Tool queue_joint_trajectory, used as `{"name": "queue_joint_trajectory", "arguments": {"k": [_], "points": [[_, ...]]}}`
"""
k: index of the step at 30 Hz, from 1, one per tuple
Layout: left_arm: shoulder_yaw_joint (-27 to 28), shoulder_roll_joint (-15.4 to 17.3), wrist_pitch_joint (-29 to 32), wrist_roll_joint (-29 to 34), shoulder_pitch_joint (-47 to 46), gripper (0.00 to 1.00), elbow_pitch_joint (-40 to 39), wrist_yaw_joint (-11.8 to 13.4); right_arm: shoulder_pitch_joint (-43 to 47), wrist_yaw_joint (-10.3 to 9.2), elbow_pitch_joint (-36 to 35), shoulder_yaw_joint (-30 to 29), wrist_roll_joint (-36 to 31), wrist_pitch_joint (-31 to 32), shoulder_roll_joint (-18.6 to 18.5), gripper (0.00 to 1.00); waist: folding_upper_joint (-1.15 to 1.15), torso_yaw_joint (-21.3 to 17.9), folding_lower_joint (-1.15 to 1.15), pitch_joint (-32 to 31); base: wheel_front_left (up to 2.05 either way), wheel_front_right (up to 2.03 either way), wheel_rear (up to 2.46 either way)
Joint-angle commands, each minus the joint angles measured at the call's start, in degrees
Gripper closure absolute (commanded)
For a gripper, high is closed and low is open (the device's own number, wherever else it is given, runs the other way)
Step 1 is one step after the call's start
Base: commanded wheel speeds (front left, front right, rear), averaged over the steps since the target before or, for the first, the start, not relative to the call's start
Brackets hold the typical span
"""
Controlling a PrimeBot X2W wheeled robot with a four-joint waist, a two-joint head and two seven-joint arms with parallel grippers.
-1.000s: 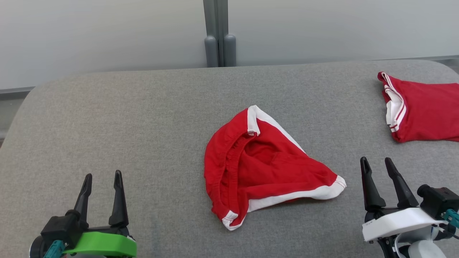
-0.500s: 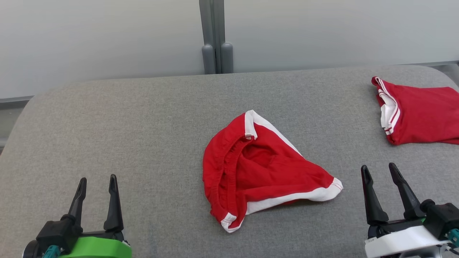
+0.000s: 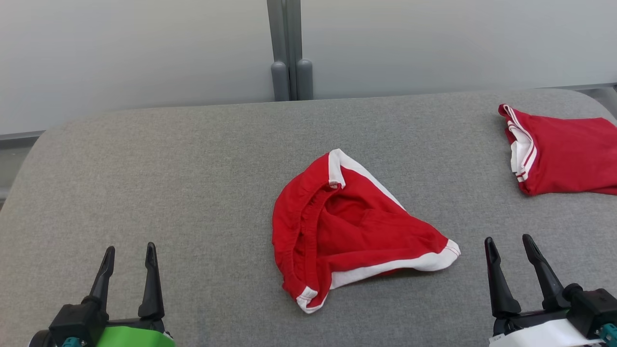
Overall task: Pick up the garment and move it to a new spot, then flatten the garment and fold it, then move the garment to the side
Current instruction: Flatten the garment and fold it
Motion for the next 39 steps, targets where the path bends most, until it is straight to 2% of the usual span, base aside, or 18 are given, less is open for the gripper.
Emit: {"name": "queue_joint_trajectory", "arguments": {"k": [1, 23, 26, 31, 39], "points": [[0.2, 0.4, 0.0, 0.2, 0.5, 0.0, -0.2, -0.2, 0.1, -0.04, 0.1, 0.0, -0.3, -0.1, 0.0, 0.0, 0.0, 0.0, 0.0, 0.0, 0.0, 0.0, 0.0], [0.1, 0.4, 0.0, 0.3, 0.5, 0.0, -0.2, -0.2, -0.3, -0.04, 1.4, 0.2, -0.3, -0.1, 0.0, 0.0, 0.0, -0.2, 0.0, 0.2, 0.0, 0.0, 0.0], [-1.2, 0.6, 0.0, 0.5, -0.2, 0.0, -0.1, -0.2, -0.6, -0.04, 2.0, 0.0, -0.2, -0.1, 0.0, 0.0, 0.0, -0.3, 0.0, 0.3, 0.0, 0.0, 0.0], [-8.4, 2.2, 0.0, 1.1, -3.3, 0.0, 0.6, -0.2, -2.0, -0.04, 4.1, -0.9, -0.1, -0.1, -0.9, 0.0, 0.0, -0.2, 0.0, 1.0, 0.0, 0.0, 0.0], [-29.1, 7.0, 0.0, -0.2, -13.2, 0.0, 5.1, -0.2, -8.6, -0.04, 12.5, 0.7, 0.4, 0.8, -4.6, 0.0, 0.0, -1.1, 0.0, 3.7, 0.0, 0.0, 0.0]]}}
